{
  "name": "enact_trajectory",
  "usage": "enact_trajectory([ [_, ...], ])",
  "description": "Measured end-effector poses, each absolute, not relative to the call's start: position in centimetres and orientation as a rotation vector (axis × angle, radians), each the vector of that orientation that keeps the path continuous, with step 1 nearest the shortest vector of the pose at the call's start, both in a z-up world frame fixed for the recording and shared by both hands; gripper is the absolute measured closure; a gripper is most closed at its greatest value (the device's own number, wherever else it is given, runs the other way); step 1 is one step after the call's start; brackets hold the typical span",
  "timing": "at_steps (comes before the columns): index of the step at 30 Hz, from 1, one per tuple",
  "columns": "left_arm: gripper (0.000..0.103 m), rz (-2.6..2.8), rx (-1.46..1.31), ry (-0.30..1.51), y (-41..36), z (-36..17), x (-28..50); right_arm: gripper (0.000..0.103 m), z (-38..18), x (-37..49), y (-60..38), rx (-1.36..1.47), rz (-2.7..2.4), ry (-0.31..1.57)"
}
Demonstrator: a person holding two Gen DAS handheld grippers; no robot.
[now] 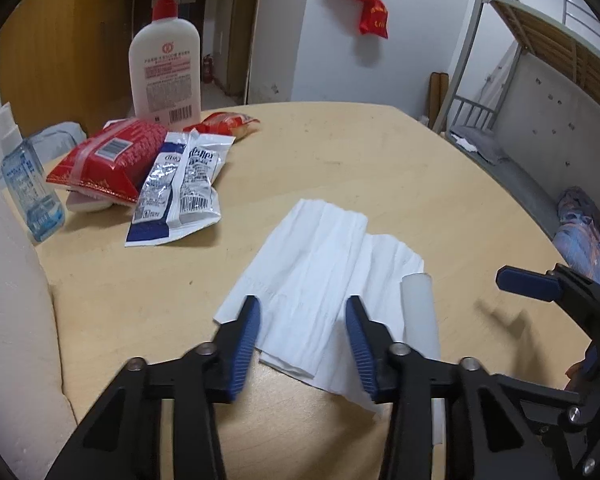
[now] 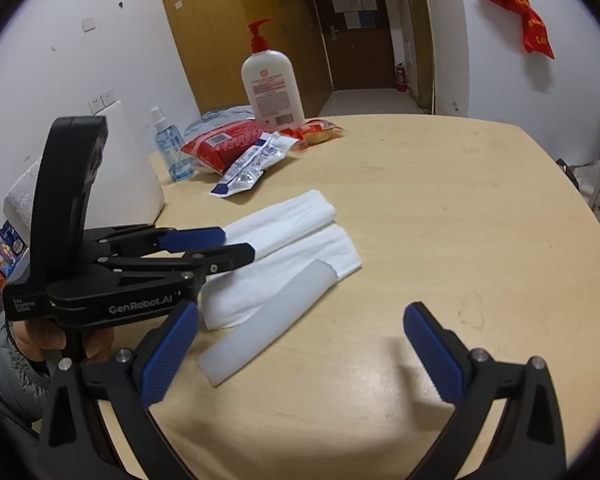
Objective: Organize soft objects
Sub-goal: 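Close the left gripper on the white tissues while the right gripper approaches the white strip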
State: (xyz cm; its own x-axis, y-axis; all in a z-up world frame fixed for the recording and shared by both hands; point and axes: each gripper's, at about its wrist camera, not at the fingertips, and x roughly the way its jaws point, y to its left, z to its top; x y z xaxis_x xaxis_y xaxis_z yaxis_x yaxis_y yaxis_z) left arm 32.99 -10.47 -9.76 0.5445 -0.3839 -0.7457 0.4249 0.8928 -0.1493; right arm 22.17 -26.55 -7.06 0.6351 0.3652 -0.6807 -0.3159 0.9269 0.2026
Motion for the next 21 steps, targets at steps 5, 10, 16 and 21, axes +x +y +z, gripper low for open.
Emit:
enact_trajectory([
  [5, 0.078, -0.452, 0.071, 0.881, -10.5, -10.0, 33.1, 0.0, -7.3, 22.5, -26.6, 0.065, 0.388, 0.808],
  [10, 0.097, -0.433, 0.085, 0.882, -10.2, -10.0, 33.0, 0.0, -7.3, 22.8, -26.4, 0.056, 0.376, 0.823],
  [16, 0.099, -0.392, 0.107, 0.827, -9.6, -9.2, 32.3, 0.0, -7.8, 23.4, -25.7, 0.035, 0.345, 0.86],
  [21, 0.099, -0.351, 0.1, 0.779, -8.8, -8.4, 32.2, 0.0, -7.9, 23.9, -25.5, 0.029, 0.312, 0.876],
])
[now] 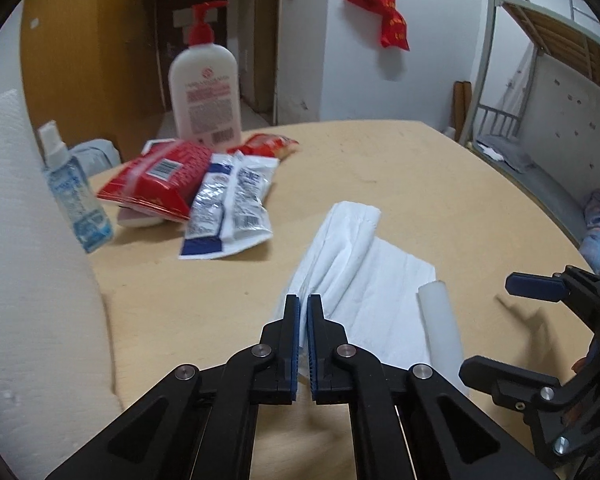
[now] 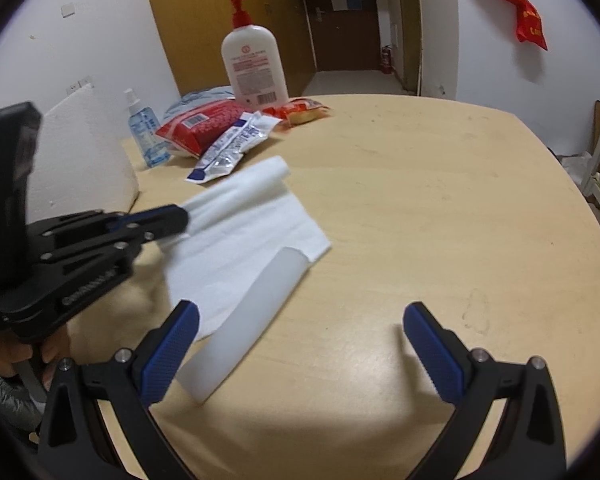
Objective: Organize soft objects
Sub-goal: 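Close the left gripper on the white tissues while the right gripper approaches the white strip, then lift the tissues with the left gripper while the right gripper grasps and lifts the white strip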
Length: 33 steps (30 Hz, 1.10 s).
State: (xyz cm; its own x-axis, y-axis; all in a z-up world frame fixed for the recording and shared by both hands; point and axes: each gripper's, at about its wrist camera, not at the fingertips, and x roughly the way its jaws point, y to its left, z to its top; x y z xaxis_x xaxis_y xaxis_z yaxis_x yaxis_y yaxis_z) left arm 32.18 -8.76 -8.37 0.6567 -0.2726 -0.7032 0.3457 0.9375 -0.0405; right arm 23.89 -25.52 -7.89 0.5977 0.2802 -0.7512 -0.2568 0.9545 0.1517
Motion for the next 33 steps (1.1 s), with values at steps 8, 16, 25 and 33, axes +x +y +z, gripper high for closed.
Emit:
enact_trajectory([
  [8, 0.099, -0.307, 0.097, 0.693, -7.8, -6.8, 31.0, 0.003, -8.0, 24.5, -23.2, -0.041, 0.309, 0.902],
  [16, 0.099, -0.296, 0.079, 0.685, -6.8, -6.5, 30.7, 0.027, -8.5, 24.8, -21.8, -0.113, 0.284, 0.929],
  [25, 0.099, -0.325, 0.08, 0.653, -7.1, -6.0, 29.7, 0.05, -8.3, 24.0, -20.5, -0.164, 0.282, 0.937],
  [33, 0.099, -0.344, 0.087, 0.607, -7.3, -5.3, 28.6, 0.075, -8.2, 23.0, -19.4, -0.213, 0.301, 0.927],
])
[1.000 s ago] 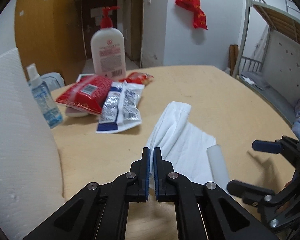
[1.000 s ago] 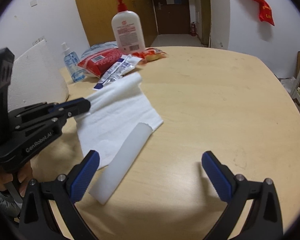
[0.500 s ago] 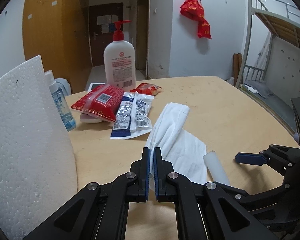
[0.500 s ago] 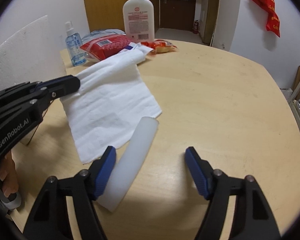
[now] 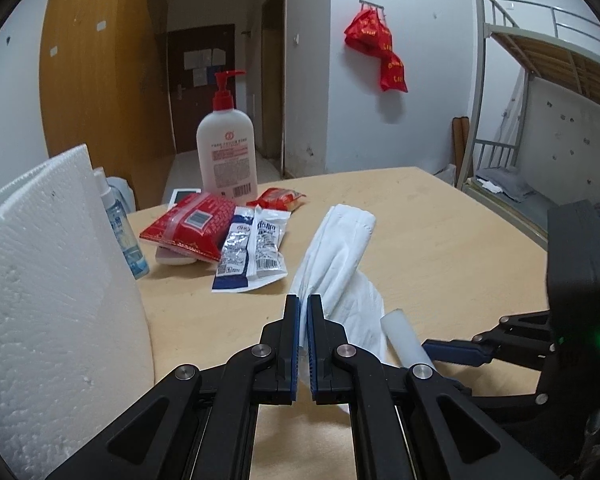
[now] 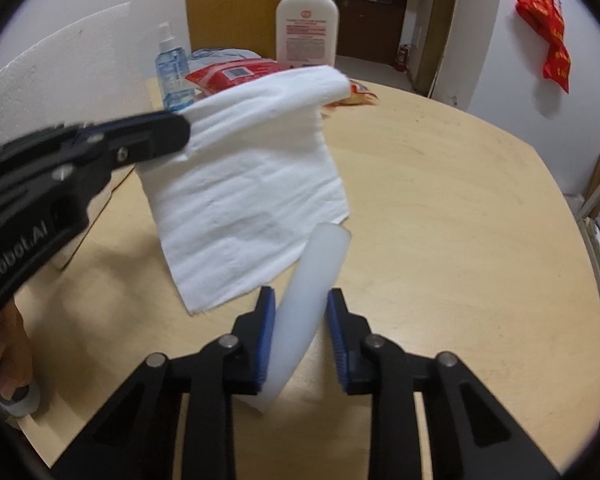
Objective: Organize soft objects
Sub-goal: 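Lift the tissues with the left gripper while the right gripper grasps and lifts the white strip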
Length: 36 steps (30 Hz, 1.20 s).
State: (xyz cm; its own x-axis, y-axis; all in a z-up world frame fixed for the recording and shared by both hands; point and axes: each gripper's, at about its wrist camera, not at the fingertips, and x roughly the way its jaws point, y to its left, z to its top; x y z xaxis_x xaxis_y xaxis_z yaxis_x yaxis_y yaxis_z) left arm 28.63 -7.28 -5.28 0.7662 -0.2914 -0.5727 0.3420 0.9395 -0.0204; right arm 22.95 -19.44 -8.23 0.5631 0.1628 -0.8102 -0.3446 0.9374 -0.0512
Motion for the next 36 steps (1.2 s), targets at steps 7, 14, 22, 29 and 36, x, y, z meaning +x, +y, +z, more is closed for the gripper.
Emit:
enact_trajectory([
  [7, 0.099, -0.364, 0.068, 0.576, -6.8, -4.5, 27.9, 0.075, -8.3, 22.8, -19.5, -0.204, 0.287, 0.918],
  [14, 0.099, -0.379, 0.072, 0.522, -6.8, -3.6, 26.8, 0.082, -8.3, 22.8, -19.0, -0.187, 0.247, 0.916],
  [22, 0.099, -0.39, 0.04, 0.49, -6.0, -2.4, 26.0, 0.088, -6.9, 21.4, -20.4, -0.054, 0.264, 0.88],
  [29, 0.099, -0.389, 0.032, 0.46, -5.6, -0.9, 24.3, 0.088, -2.9, 18.6, -21.1, -0.047, 0.27, 0.749],
  [36, 0.099, -0.402, 0.032, 0.403, -5.2, 1.5, 21.0, 0.088, 0.0, 15.5, -22.9, -0.031, 0.26, 0.651],
])
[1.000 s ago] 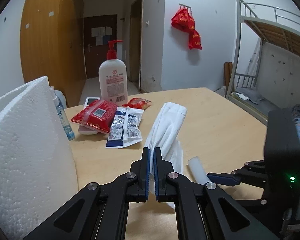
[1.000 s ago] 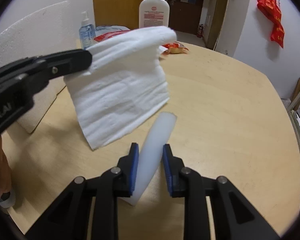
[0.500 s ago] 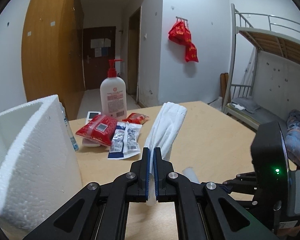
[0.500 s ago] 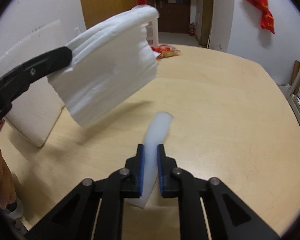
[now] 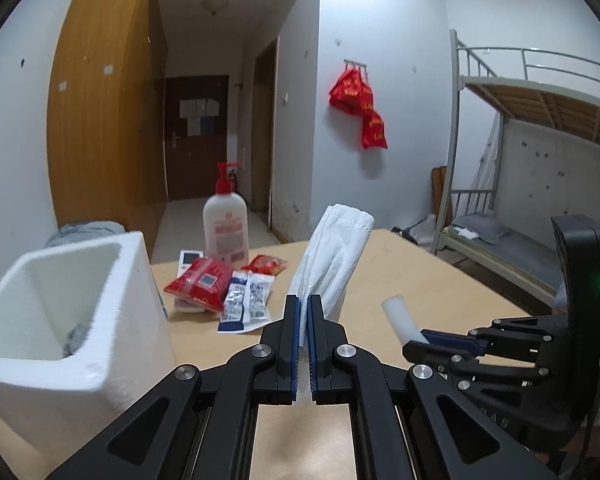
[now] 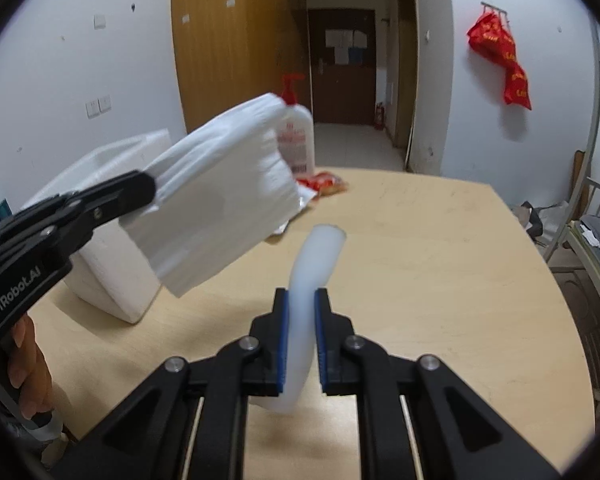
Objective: Organize soft objects
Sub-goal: 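Lift the tissues with the left gripper while the right gripper grasps and lifts the white strip, then carry the tissues and white strip in both grippers over the white foam box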
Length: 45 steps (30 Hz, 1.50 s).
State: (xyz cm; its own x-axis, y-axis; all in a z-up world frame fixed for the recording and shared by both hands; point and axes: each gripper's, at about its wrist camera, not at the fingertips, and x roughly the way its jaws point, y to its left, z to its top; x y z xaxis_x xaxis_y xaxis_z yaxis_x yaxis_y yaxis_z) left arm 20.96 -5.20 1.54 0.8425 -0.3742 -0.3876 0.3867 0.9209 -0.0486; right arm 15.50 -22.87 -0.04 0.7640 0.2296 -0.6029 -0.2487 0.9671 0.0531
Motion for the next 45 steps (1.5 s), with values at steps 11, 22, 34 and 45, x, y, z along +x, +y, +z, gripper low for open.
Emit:
enact_trajectory([
  [11, 0.099, -0.347, 0.041, 0.33, -4.0, 4.3, 14.7, 0.088, 3.6, 9.6, -21.6, -0.044, 0.291, 0.472],
  [22, 0.099, -0.298, 0.056, 0.274, -3.0, 6.3, 8.3, 0.088, 6.2, 3.7, -21.3, -0.041, 0.346, 0.317],
  [34, 0.099, -0.252, 0.066, 0.249, -1.9, 6.9, 4.1, 0.088, 7.1, 1.5, -20.6, -0.045, 0.401, 0.261],
  [45, 0.099, -0.195, 0.054, 0.239, -0.1, 7.1, 2.6, 0.088, 7.2, 1.7, -19.4, -0.053, 0.451, 0.254],
])
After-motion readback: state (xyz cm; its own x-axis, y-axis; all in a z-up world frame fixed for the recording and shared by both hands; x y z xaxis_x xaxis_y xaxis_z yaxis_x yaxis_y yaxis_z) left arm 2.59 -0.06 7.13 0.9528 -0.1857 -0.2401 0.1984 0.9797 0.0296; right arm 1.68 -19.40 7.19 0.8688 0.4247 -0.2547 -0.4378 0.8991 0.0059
